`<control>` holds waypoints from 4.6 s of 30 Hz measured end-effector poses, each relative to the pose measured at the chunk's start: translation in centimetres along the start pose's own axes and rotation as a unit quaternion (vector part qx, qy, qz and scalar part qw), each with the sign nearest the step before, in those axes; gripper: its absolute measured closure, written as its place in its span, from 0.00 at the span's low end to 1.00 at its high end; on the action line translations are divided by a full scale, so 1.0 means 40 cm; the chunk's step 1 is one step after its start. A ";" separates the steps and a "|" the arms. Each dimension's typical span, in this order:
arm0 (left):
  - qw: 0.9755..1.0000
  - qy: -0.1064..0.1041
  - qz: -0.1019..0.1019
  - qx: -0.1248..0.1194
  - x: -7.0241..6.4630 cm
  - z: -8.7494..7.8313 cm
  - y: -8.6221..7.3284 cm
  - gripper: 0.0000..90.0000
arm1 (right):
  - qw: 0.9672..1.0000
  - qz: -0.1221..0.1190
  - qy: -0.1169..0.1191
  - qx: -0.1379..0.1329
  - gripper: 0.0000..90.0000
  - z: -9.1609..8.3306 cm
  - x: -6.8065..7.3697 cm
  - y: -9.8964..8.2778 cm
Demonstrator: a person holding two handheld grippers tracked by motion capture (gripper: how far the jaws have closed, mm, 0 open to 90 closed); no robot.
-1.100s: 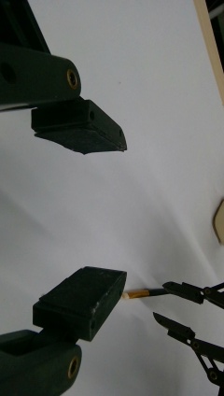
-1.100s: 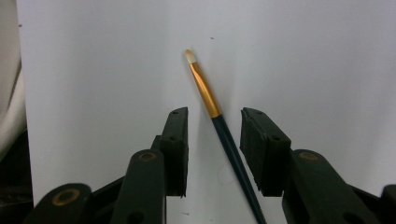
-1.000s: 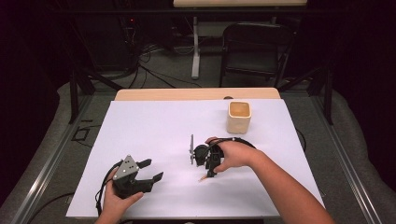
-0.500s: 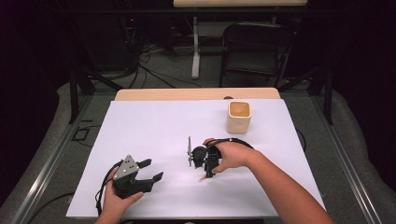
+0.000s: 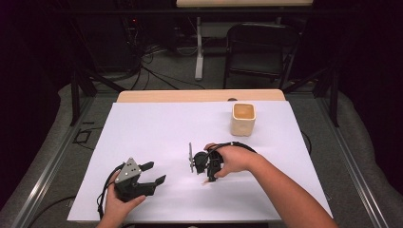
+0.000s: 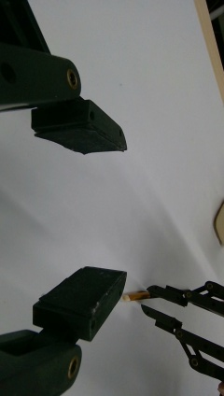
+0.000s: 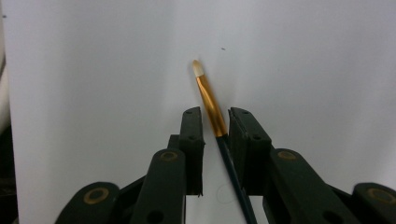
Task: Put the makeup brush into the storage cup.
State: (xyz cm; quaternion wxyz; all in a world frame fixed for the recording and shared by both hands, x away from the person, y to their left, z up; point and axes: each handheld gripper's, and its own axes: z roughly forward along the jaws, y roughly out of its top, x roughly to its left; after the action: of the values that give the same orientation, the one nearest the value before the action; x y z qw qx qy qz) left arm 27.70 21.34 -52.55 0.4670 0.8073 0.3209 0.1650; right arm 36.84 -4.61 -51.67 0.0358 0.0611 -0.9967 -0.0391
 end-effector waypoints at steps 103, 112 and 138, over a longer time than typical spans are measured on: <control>1.000 -0.001 -0.003 -0.005 -0.001 -0.002 0.000 0.35 | 0.958 0.064 -0.058 -0.273 0.93 -0.200 0.058 -0.054; 1.000 -0.002 -0.005 -0.005 -0.002 -0.002 0.000 0.35 | 0.939 0.084 -0.078 -0.324 0.93 -0.197 0.076 -0.071; 1.000 -0.016 -0.013 -0.013 -0.009 0.004 0.001 0.39 | 0.865 0.146 -0.101 -0.469 0.93 -0.160 0.107 -0.138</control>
State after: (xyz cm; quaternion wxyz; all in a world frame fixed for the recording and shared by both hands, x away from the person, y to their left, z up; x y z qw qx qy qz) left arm 27.54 20.99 -52.59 0.4847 0.7992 0.3221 0.1502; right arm 33.76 -11.08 -45.50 -0.0350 -0.1133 -0.8566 -0.5022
